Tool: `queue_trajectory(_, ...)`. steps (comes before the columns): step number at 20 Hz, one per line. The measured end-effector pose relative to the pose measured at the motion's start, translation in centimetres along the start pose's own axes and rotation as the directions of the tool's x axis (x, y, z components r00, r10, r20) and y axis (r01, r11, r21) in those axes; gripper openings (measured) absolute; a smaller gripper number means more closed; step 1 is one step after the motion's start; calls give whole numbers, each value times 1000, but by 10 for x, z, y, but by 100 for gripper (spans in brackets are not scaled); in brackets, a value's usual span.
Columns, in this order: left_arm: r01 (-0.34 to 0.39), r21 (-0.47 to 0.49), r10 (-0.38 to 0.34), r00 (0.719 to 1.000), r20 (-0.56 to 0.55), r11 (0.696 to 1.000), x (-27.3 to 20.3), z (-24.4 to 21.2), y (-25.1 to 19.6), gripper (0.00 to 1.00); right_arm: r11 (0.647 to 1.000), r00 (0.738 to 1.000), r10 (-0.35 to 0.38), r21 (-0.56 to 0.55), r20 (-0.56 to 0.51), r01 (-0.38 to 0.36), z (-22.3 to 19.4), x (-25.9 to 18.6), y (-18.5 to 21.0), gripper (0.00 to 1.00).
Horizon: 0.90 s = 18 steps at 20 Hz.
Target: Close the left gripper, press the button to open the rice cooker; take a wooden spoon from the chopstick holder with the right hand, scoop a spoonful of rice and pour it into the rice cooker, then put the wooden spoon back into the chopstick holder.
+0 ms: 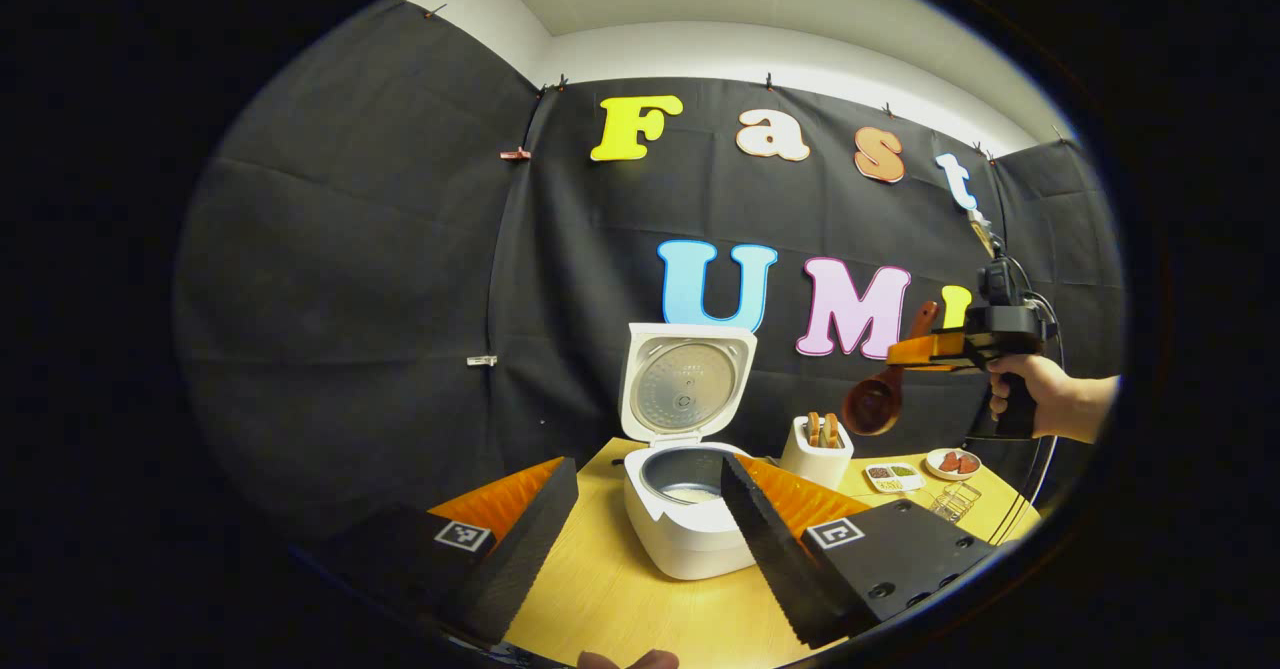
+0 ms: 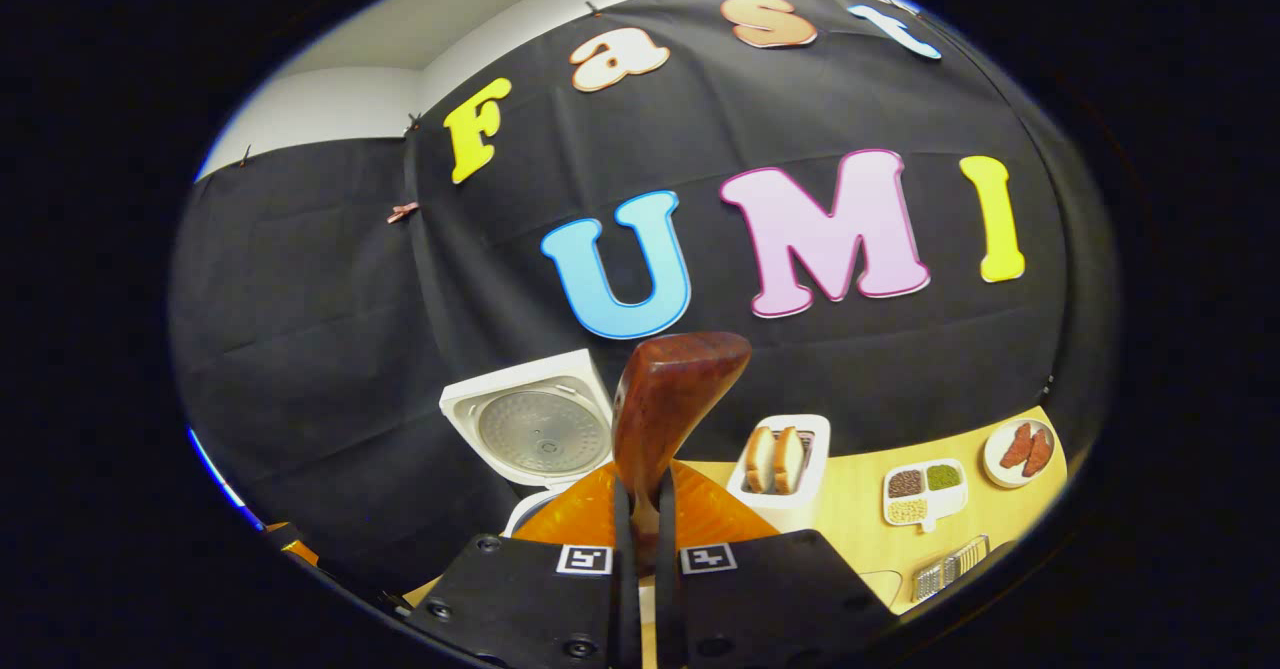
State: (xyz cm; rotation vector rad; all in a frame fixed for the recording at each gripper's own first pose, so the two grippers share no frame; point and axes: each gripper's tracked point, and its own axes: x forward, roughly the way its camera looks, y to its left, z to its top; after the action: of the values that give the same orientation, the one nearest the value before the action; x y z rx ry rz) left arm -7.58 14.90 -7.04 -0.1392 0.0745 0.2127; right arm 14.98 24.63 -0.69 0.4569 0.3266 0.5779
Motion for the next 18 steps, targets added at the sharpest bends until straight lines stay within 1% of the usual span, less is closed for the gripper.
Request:
queue_trajectory(3,12,8,-12,1000,-1,1000,1,2,-13,99,996,999,-36,86,1,36,6,-33,-43,10)
queue_trajectory(8,38,-18,-39,999,-22,999,5,-1,-42,99,983,990,-144,113,9,142,6,-78,-128,10)
queue_trajectory(10,38,-15,-38,999,-19,999,8,1,-51,99,974,980,-198,110,-6,198,-2,-91,-166,10)
queue_trajectory(13,28,4,-28,999,-20,1000,12,2,-63,99,954,958,-283,94,-46,286,-24,-100,-224,10)
queue_trajectory(16,11,3,-11,1000,-29,1000,13,3,-72,99,939,940,-328,77,-92,335,-47,-102,-270,10)
queue_trajectory(18,-5,8,5,999,-40,1000,12,3,-78,99,934,930,-346,52,-123,355,-64,-100,-295,10)
